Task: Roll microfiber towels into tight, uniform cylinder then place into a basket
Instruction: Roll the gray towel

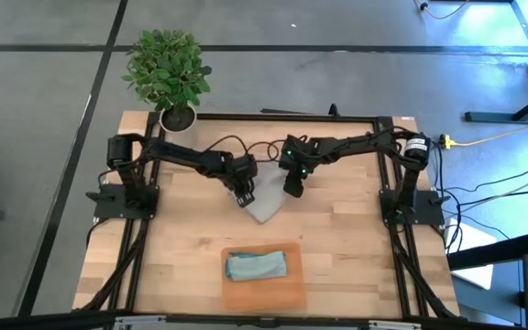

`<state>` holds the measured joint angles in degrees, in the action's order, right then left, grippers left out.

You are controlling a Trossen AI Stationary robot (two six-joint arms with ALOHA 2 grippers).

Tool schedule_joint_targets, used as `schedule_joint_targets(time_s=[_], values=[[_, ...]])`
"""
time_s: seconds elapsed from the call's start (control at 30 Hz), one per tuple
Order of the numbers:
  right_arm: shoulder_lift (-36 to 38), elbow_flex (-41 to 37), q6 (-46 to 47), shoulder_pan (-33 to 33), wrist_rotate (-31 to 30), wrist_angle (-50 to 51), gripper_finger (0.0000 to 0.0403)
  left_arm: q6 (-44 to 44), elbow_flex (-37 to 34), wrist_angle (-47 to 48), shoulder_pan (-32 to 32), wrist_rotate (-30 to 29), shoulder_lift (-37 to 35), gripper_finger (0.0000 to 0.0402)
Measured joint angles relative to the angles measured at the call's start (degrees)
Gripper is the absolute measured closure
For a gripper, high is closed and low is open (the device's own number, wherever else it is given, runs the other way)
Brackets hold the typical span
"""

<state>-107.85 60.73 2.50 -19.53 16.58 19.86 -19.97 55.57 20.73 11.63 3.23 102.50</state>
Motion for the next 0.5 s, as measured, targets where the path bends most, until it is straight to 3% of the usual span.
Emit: schedule_joint_targets(time_s=[0.3,0.5], values=[[-0.39,2.32,-1.90,-3.03,-4.91,-2.47,0.0217,-3.82,-0.13,-1.65,-5.89,2.68,0.15,0.0349],[0.01,8.15,-4.36,-4.11,-7.61,4.06,0.0217,-6.14,-0.32,-1.60,-6.47,1.31,-0.87,0.0349]])
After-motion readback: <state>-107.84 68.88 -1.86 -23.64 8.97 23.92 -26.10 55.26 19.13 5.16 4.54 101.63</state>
